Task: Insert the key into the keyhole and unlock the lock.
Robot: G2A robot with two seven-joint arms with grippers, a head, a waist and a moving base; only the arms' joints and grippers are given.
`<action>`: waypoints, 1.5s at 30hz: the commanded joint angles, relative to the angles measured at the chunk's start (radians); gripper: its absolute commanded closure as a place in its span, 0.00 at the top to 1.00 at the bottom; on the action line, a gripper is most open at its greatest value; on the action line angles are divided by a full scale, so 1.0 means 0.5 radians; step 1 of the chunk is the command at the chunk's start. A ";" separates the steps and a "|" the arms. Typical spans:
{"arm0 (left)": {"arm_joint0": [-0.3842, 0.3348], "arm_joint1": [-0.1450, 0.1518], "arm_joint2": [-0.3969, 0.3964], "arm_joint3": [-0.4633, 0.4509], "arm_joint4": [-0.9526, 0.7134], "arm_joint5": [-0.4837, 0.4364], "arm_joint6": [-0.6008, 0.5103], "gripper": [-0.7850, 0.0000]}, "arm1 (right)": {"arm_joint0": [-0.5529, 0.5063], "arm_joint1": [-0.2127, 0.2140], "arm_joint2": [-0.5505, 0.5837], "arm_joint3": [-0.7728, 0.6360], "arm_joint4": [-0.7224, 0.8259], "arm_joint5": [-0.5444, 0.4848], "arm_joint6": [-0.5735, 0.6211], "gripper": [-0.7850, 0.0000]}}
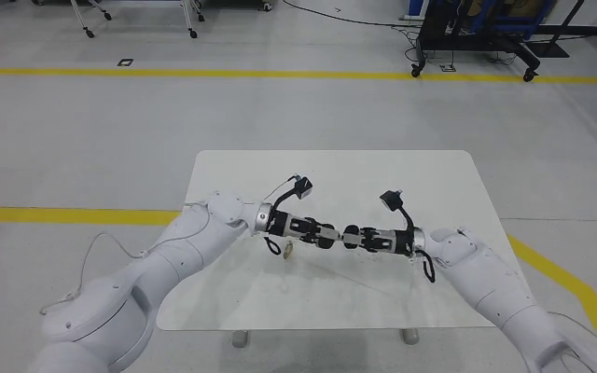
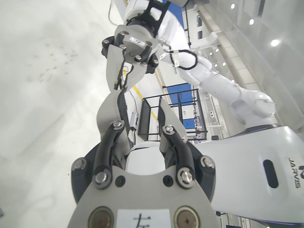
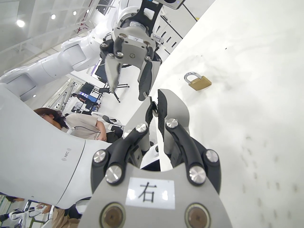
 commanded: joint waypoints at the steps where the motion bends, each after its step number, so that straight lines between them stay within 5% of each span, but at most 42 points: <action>1: 0.008 0.038 -0.060 0.014 0.062 -0.044 0.045 1.00 | -0.022 0.011 0.047 0.013 0.005 -0.074 -0.079 0.00; 8: 0.038 0.245 -0.232 -0.026 0.324 -0.233 0.234 1.00 | -0.233 0.078 0.394 -0.169 0.002 -0.074 -0.297 0.00; 11: 0.038 0.245 -0.232 -0.026 0.324 -0.233 0.234 1.00 | -0.388 0.103 0.580 -0.305 -0.017 -0.074 -0.399 0.00; 18: 0.043 0.245 -0.231 -0.030 0.337 -0.226 0.243 1.00 | -0.405 0.105 0.596 -0.321 -0.018 -0.074 -0.404 0.00; 22: 0.039 0.288 -0.221 -0.121 1.004 -0.160 0.605 1.00 | -0.405 0.105 0.596 -0.321 -0.018 -0.074 -0.404 0.00; 25: 0.095 0.376 -0.244 -0.370 1.658 0.089 0.950 1.00 | -0.405 0.105 0.596 -0.321 -0.018 -0.074 -0.404 0.00; 28: 0.257 0.507 -0.322 -0.799 2.190 0.555 1.231 1.00 | -0.405 0.105 0.596 -0.321 -0.018 -0.074 -0.404 0.00; 32: 0.514 0.686 -0.425 -1.465 2.684 1.037 1.082 1.00 | -0.405 0.105 0.596 -0.321 -0.018 -0.074 -0.404 0.00; 35: 0.664 0.773 -0.484 -1.794 2.955 1.321 0.899 0.98 | -0.405 0.105 0.596 -0.321 -0.018 -0.074 -0.404 0.00; 38: 0.758 0.812 -0.514 -1.955 3.107 1.503 0.758 0.75 | -0.405 0.105 0.596 -0.321 -0.018 -0.074 -0.404 0.00; 45: 0.820 0.820 -0.570 -1.991 3.160 1.486 0.669 0.50 | -0.405 0.105 0.596 -0.321 -0.018 -0.074 -0.404 0.00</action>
